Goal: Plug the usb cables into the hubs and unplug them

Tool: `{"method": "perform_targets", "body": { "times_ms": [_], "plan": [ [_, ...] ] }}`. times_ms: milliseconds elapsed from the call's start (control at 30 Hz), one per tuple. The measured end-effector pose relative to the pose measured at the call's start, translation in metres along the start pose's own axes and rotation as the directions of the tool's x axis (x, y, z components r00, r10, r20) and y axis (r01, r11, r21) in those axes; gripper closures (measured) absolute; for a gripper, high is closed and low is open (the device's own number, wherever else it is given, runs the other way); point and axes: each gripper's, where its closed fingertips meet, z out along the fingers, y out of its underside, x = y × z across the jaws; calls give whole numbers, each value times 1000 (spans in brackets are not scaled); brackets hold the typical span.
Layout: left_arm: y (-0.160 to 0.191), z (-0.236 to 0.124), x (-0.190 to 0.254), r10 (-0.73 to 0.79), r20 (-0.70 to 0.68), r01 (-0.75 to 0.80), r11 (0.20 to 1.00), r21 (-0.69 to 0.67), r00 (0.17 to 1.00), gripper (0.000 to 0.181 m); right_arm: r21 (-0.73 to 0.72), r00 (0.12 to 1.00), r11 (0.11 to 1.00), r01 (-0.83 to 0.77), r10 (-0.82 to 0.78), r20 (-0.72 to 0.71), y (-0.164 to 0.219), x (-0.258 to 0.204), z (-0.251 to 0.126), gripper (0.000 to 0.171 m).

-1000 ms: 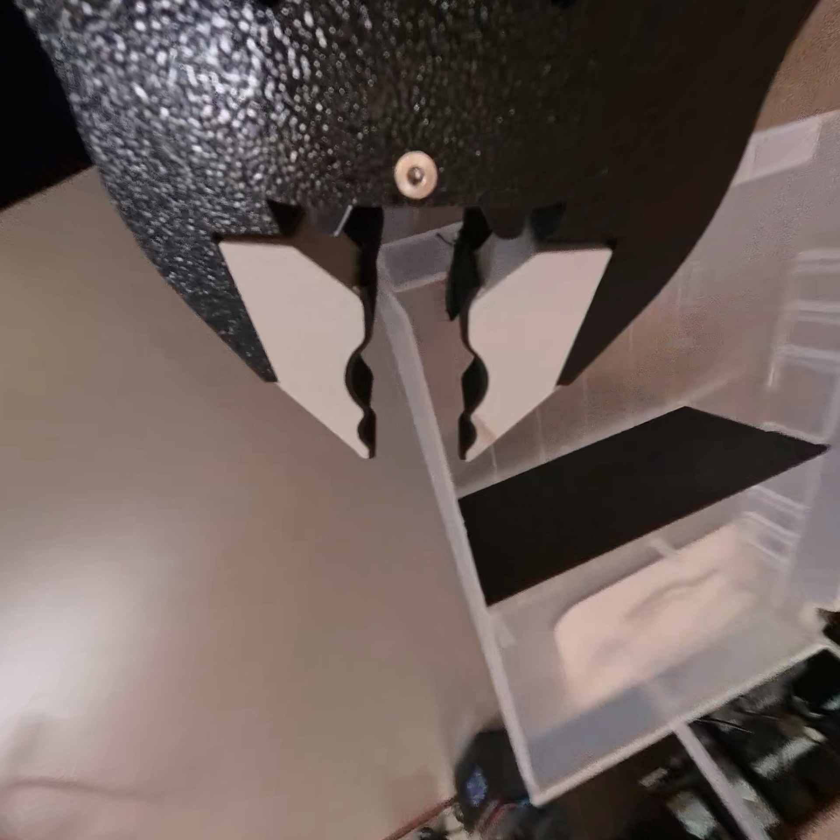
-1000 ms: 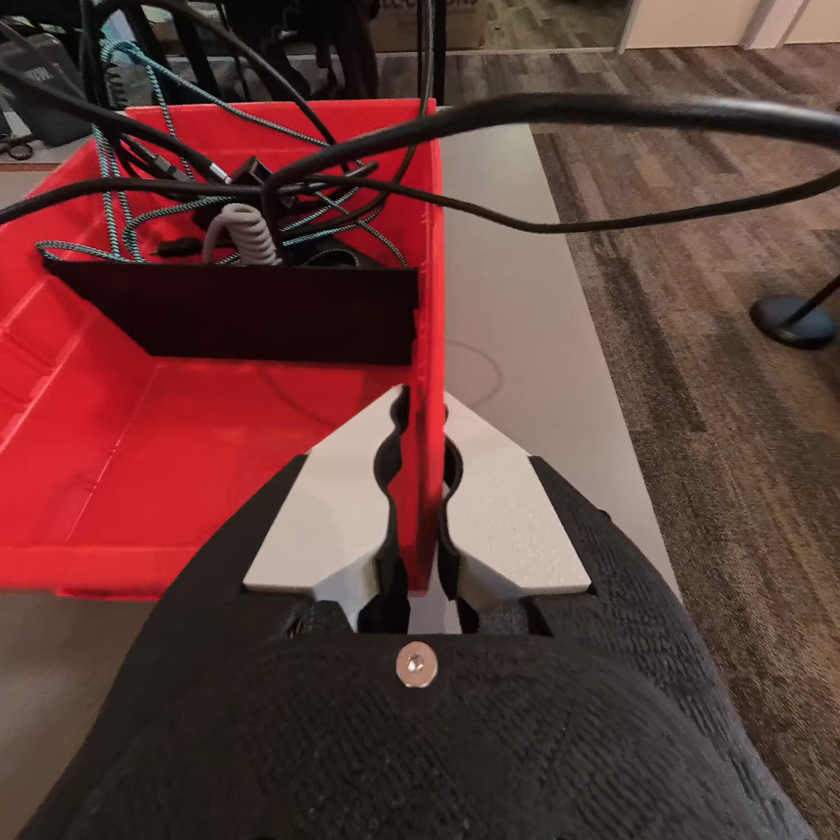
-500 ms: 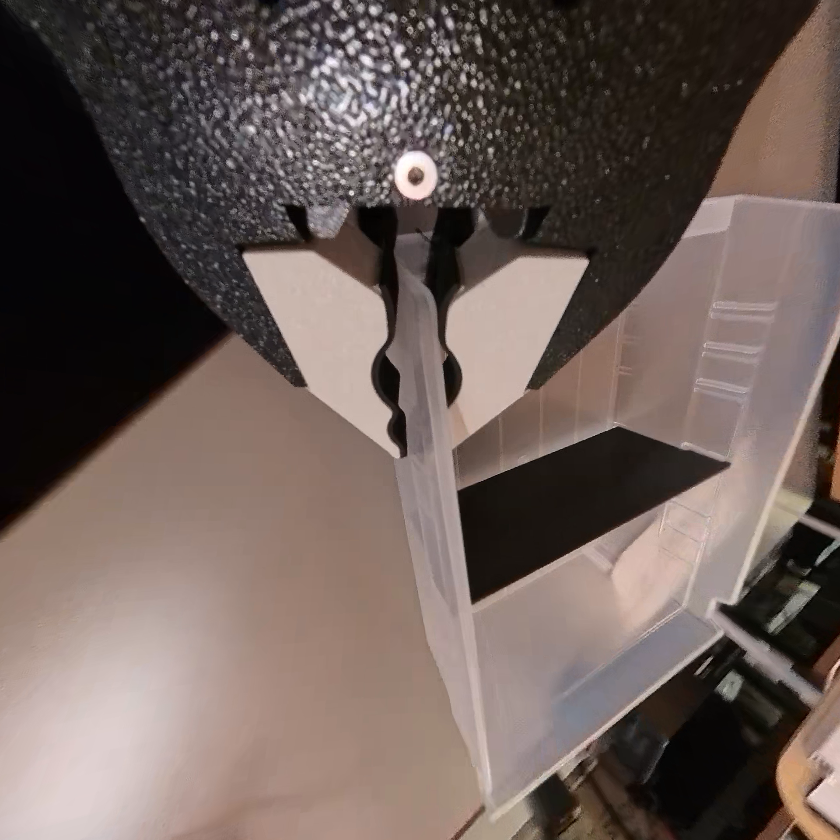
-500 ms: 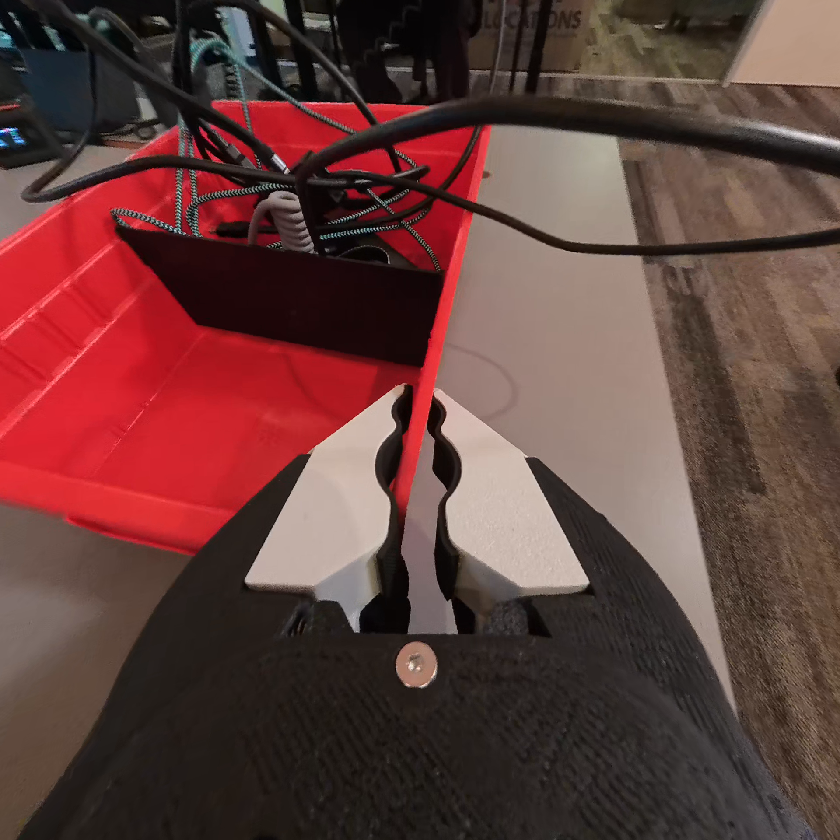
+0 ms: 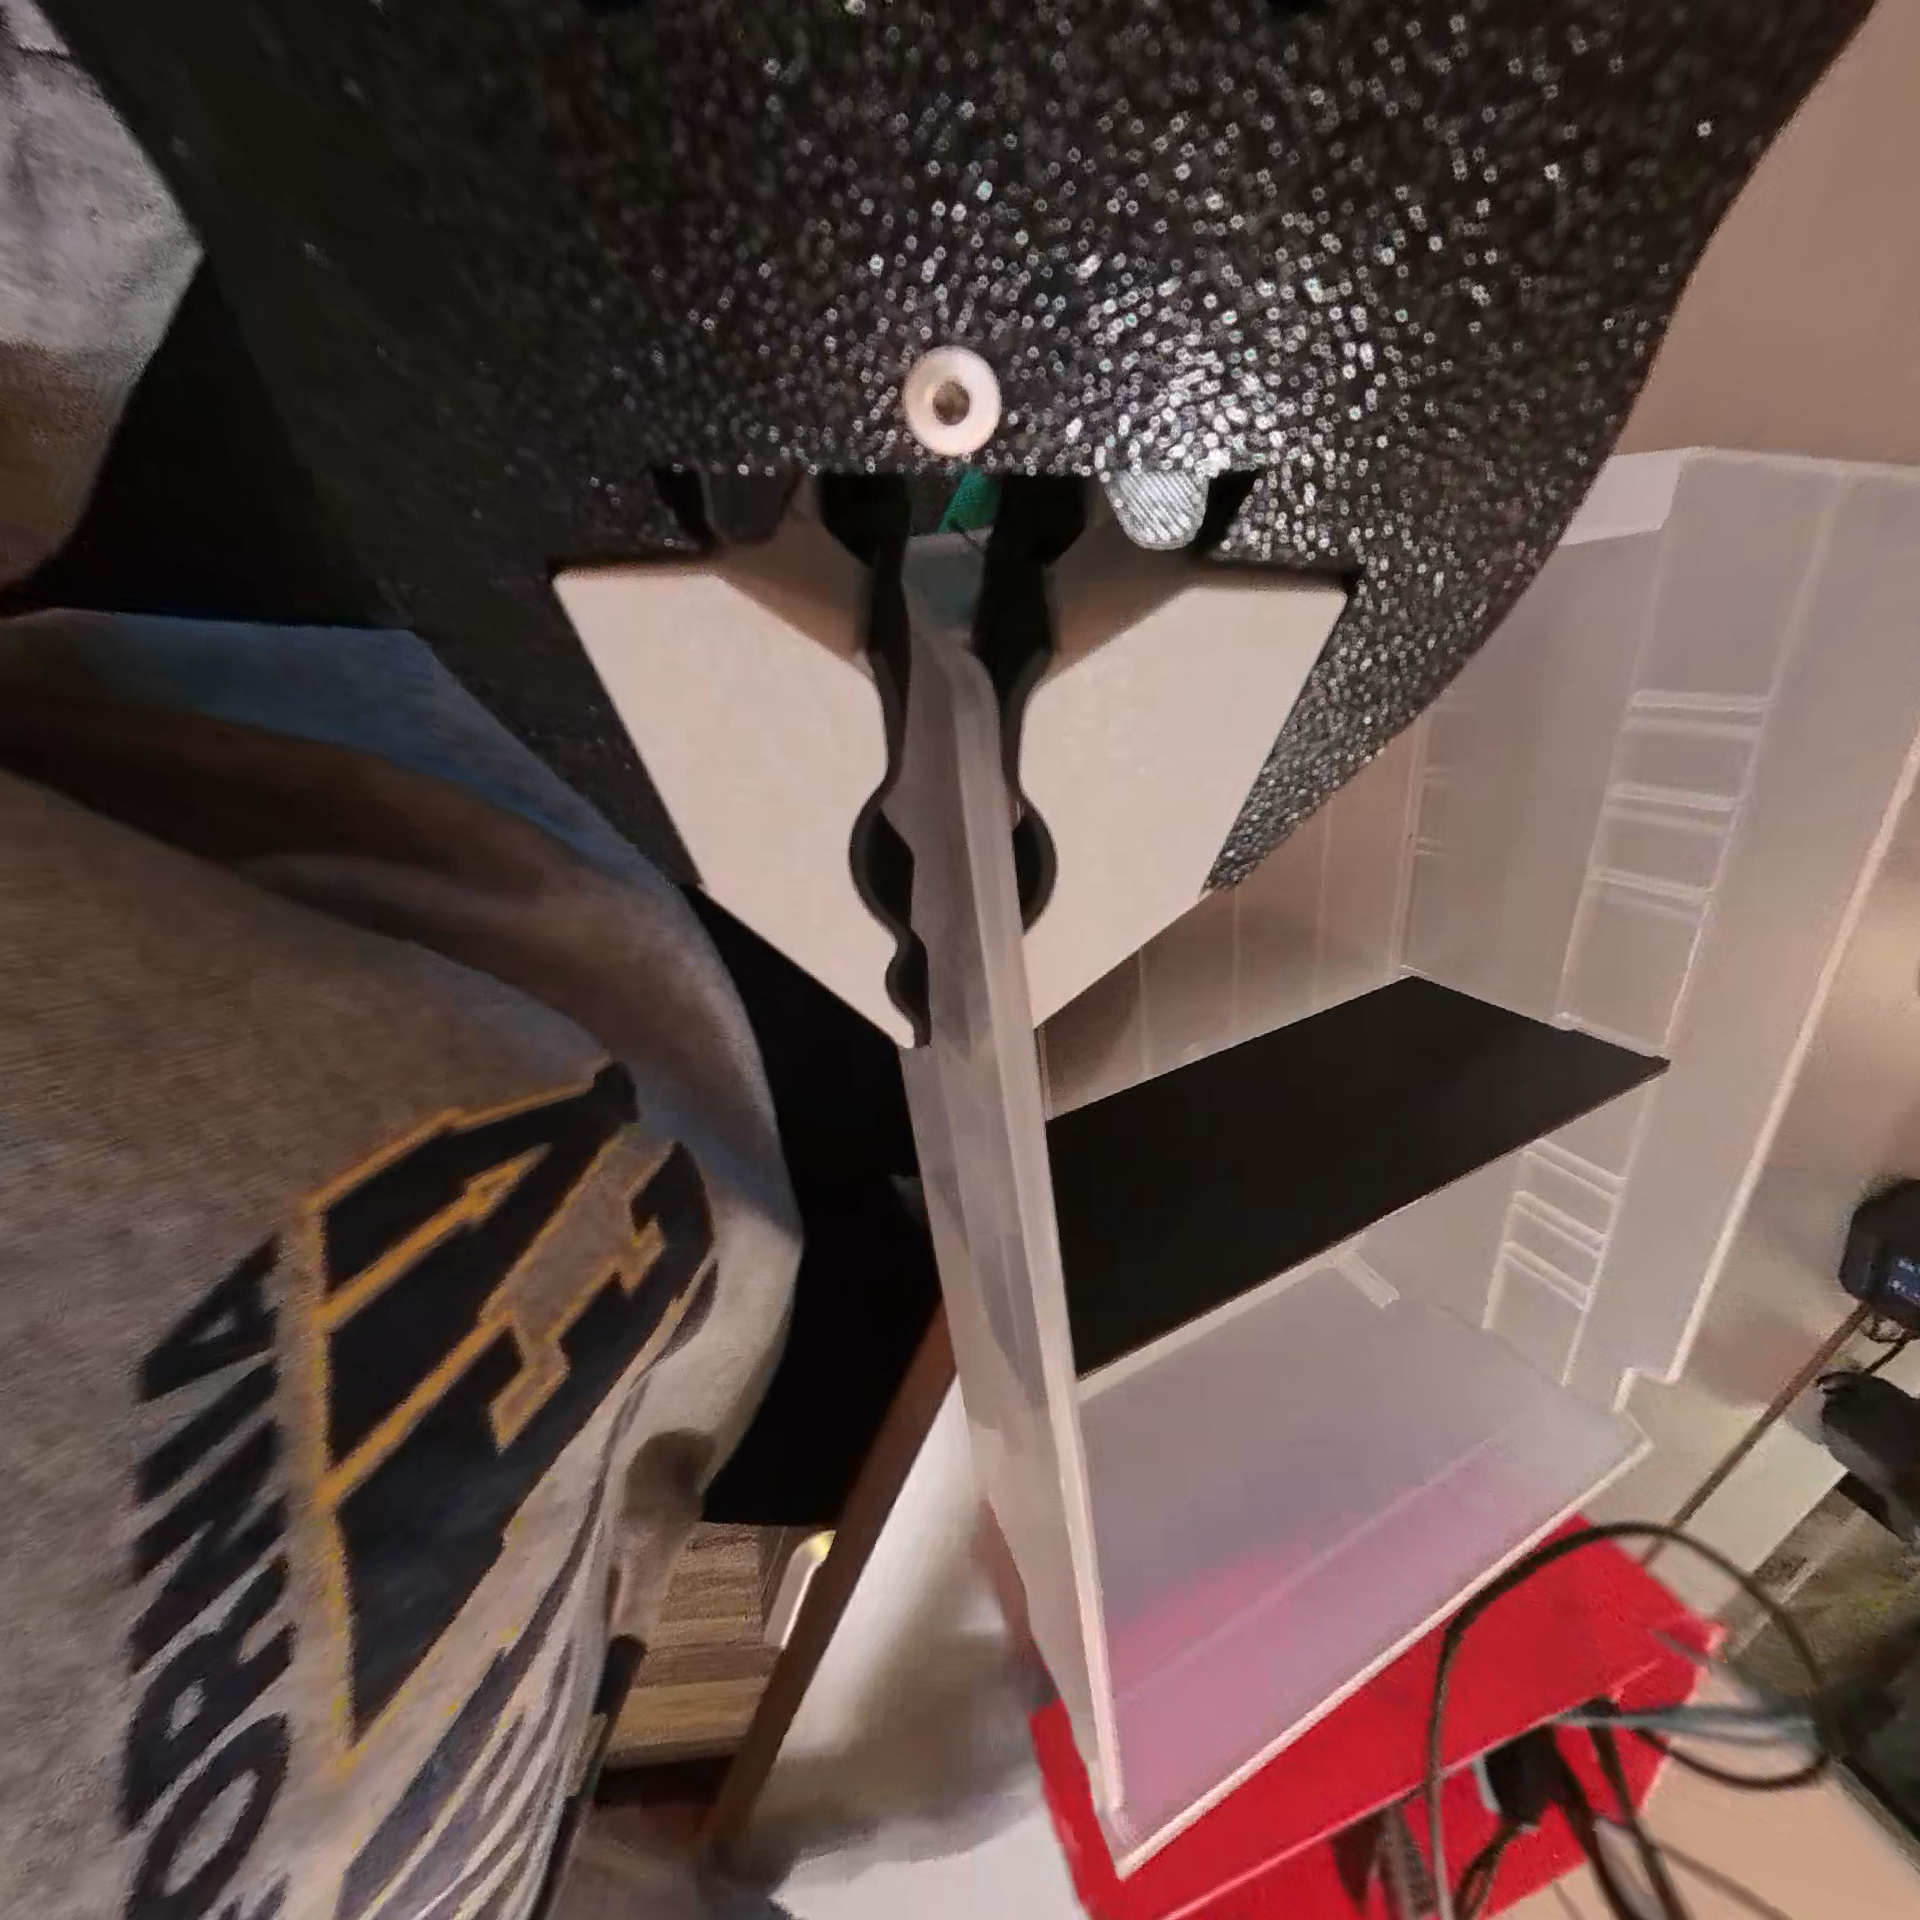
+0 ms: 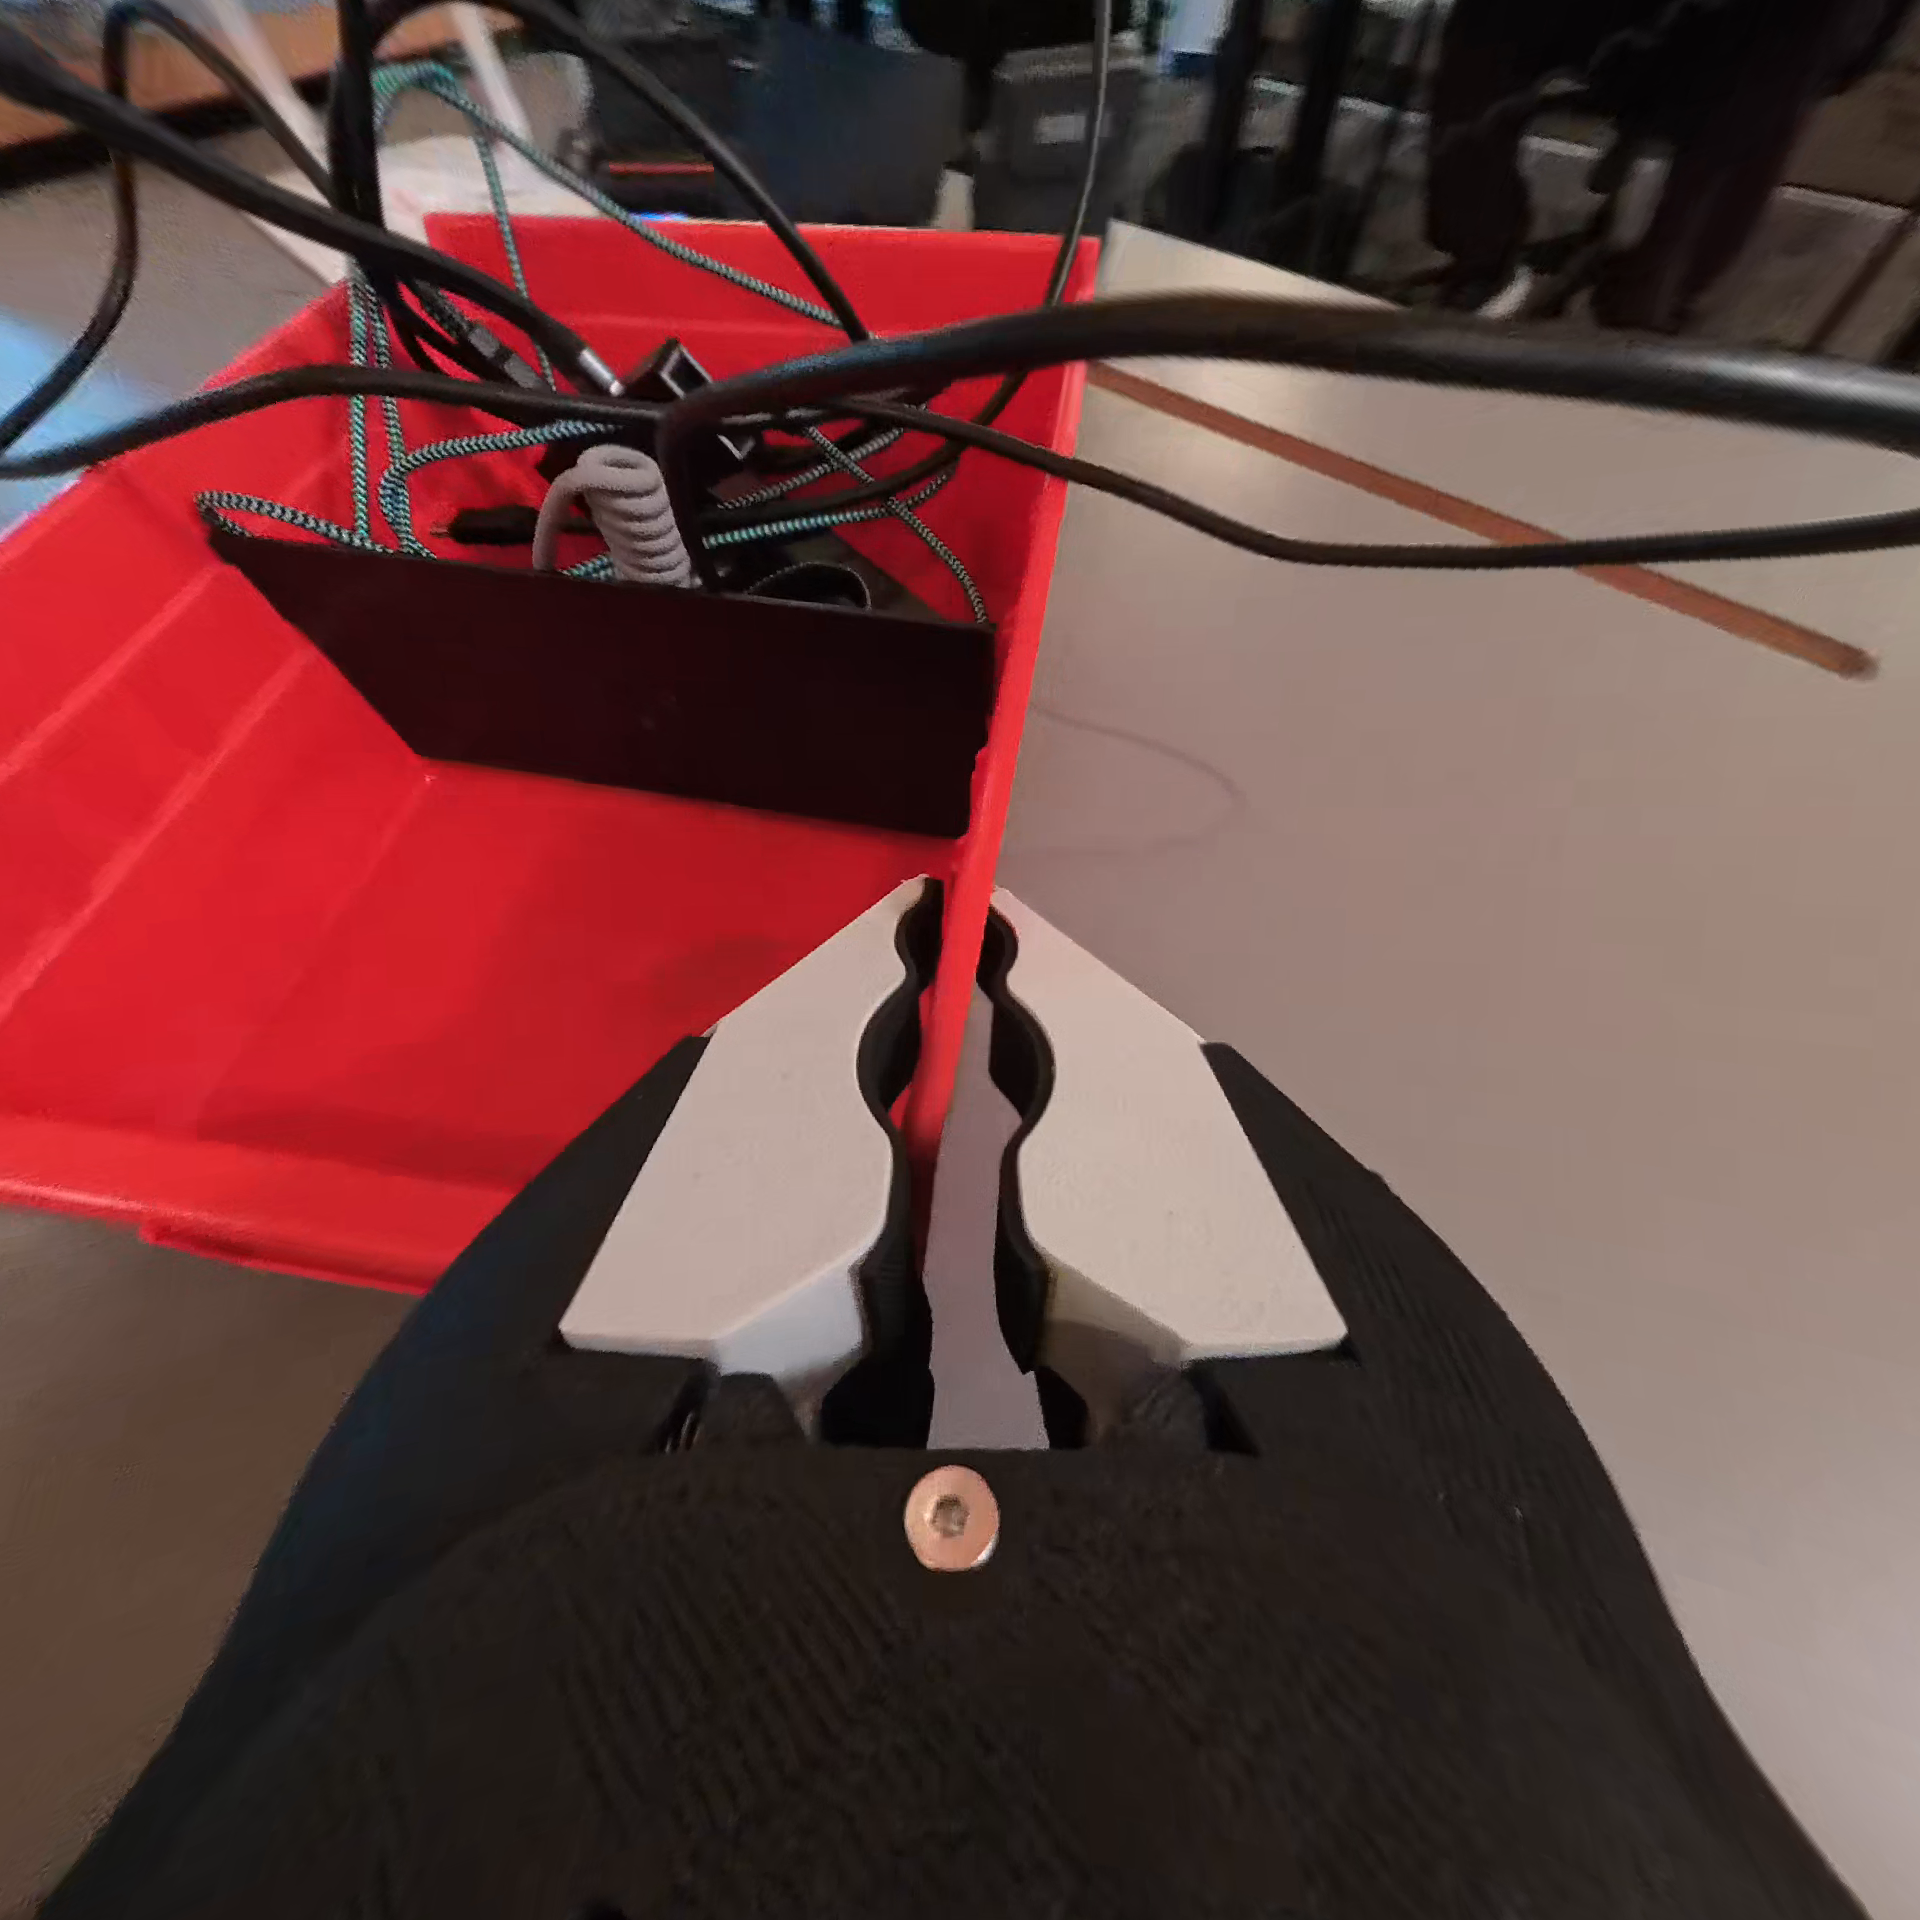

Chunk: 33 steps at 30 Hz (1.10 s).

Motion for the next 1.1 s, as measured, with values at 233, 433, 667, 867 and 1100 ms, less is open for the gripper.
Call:
{"method": "perform_targets", "body": {
  "times_ms": [233, 433, 667, 867, 1100],
  "plan": [
    [-13, -18, 15, -43, -40, 47, 994, 103, 998, 175, 3, 981, 995, 98, -97, 169, -44, -36, 98, 168],
    [-28, -24, 29, 5, -105, 5, 995, 98, 994, 174, -11, 941, 989, 148, -137, 310, -81, -96, 178, 168],
    [-50, 0, 42, 29, -287, -2, 996, 94, 957, 175, 35, 929, 986, 162, -165, 333, -118, -158, 239, 150],
    [-76, 56, 47, 118, -365, -82, 990, 113, 924, 175, 249, 975, 957, 149, -184, 127, -139, -115, 139, 100],
    [-134, 141, 40, 191, -383, -153, 980, 128, 904, 175, 366, 965, 916, 165, -74, -250, -122, -14, -95, 100]
  ]
}}
